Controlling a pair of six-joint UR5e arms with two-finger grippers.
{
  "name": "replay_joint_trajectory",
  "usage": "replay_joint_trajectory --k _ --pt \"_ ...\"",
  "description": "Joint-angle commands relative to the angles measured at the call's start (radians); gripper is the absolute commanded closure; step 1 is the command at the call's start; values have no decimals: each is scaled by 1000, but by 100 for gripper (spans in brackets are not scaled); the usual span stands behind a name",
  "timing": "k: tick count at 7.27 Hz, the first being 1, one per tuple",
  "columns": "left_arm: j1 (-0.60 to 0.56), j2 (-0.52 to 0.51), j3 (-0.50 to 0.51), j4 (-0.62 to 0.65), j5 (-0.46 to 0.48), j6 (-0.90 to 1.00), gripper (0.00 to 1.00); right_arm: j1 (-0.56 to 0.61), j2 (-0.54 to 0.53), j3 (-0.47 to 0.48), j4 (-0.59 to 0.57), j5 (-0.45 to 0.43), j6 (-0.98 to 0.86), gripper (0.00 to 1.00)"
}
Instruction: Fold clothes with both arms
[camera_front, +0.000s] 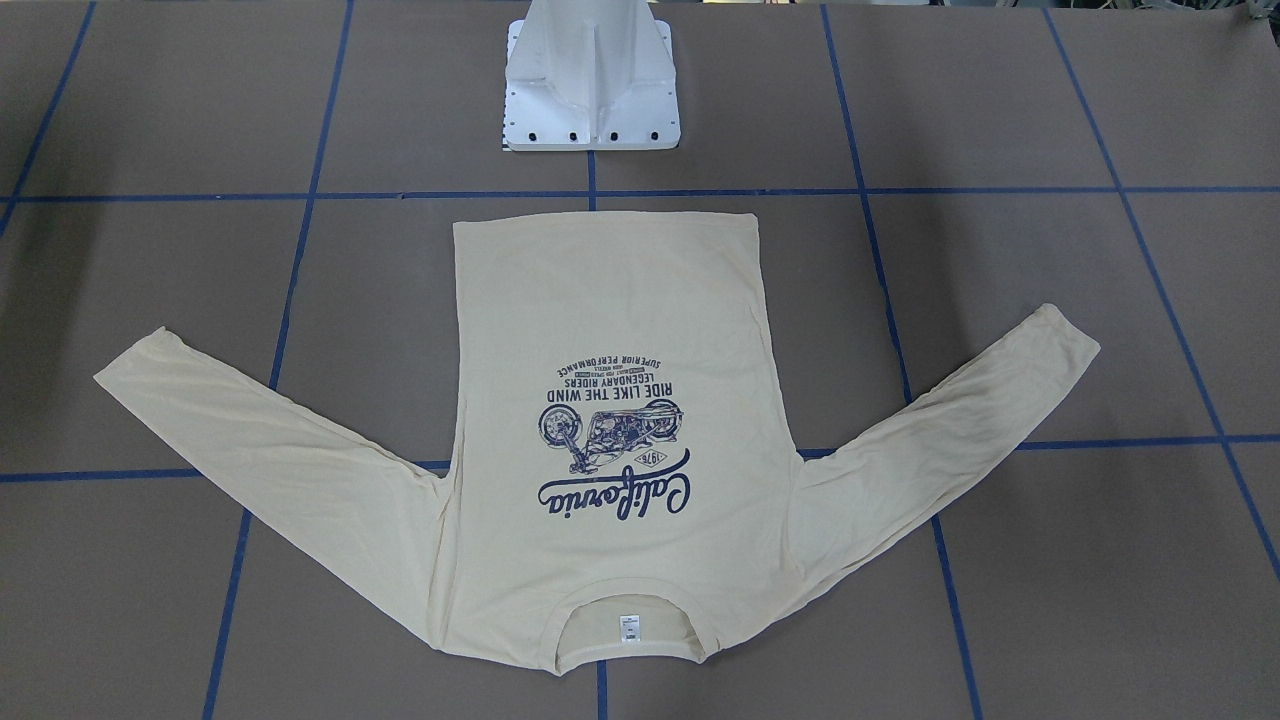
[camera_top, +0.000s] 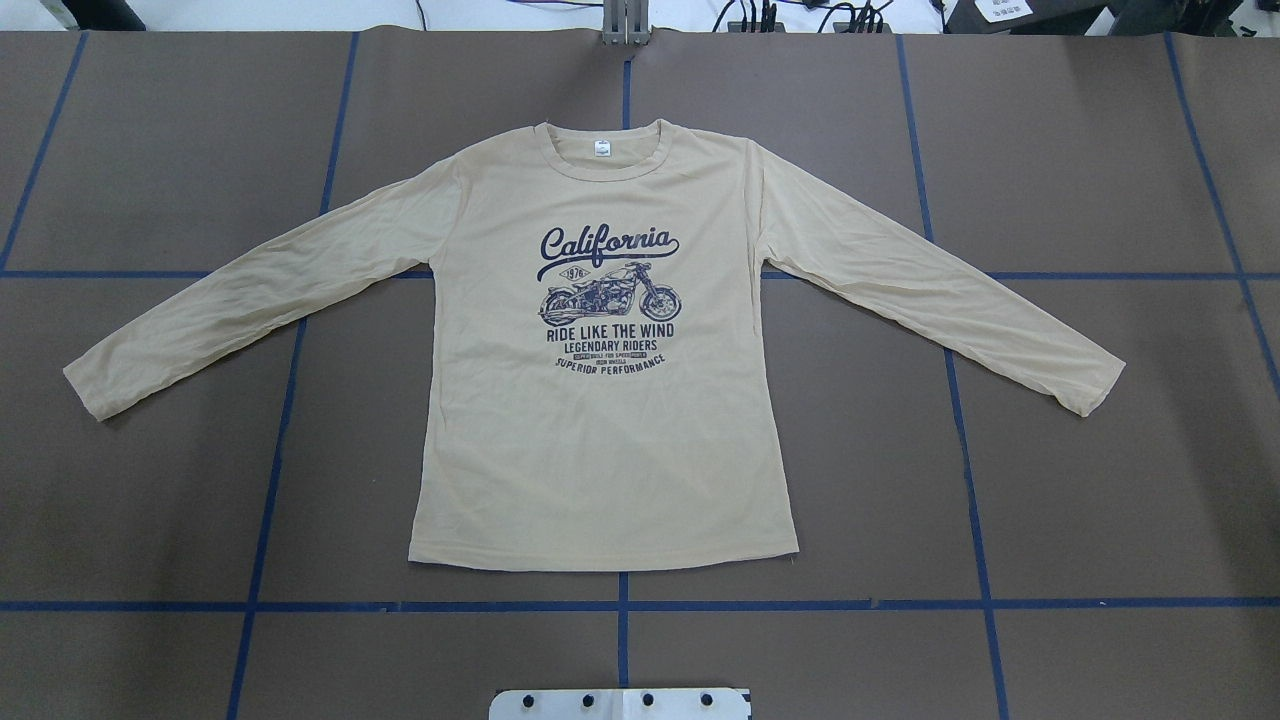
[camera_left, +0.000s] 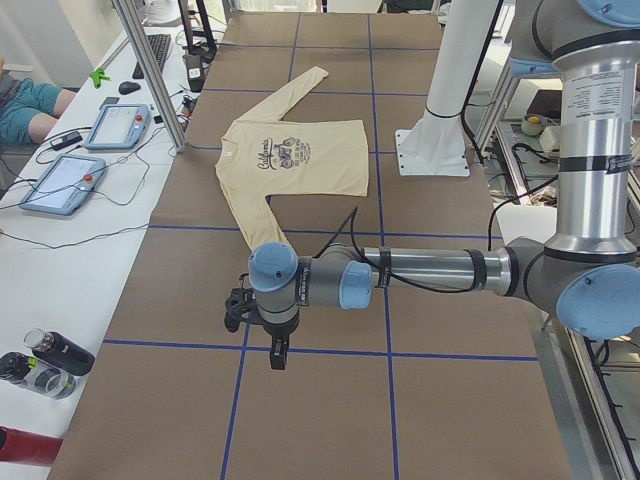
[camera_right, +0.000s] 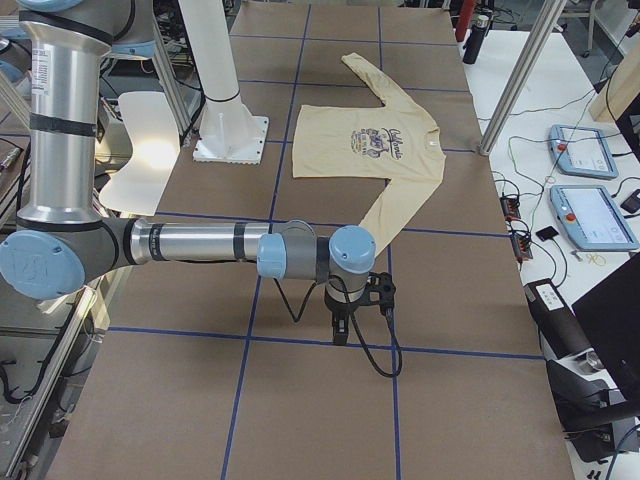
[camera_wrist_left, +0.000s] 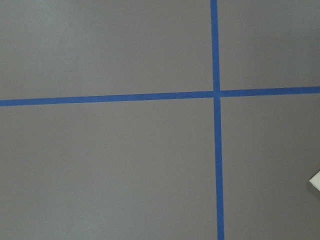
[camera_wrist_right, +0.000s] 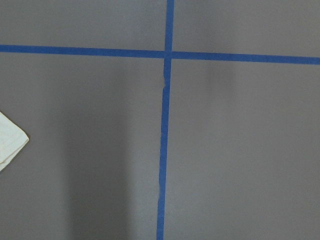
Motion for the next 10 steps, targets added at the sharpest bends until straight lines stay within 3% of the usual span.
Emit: replay_joint_trajectory --k 1,3,6,8,9,10 --pt "0 2 -4 2 -4 0 0 0 -1 1 3 -2 0 0" --pt "0 -12 -3 2 -3 -1 0 0 12 8 5 1 1 0" --pt "1 -168 13 -20 -1 -7 0 -15 108 11 9 9 1 0" --pt "33 -191 29 -82 0 -6 0 -127 200 -1 11 9 1 0" --pt "44 -196 112 -124 -6 -38 0 -158 250 -45 24 12 19 0" --pt "46 -191 122 -174 -7 -43 0 -182 263 -89 116 14 35 0"
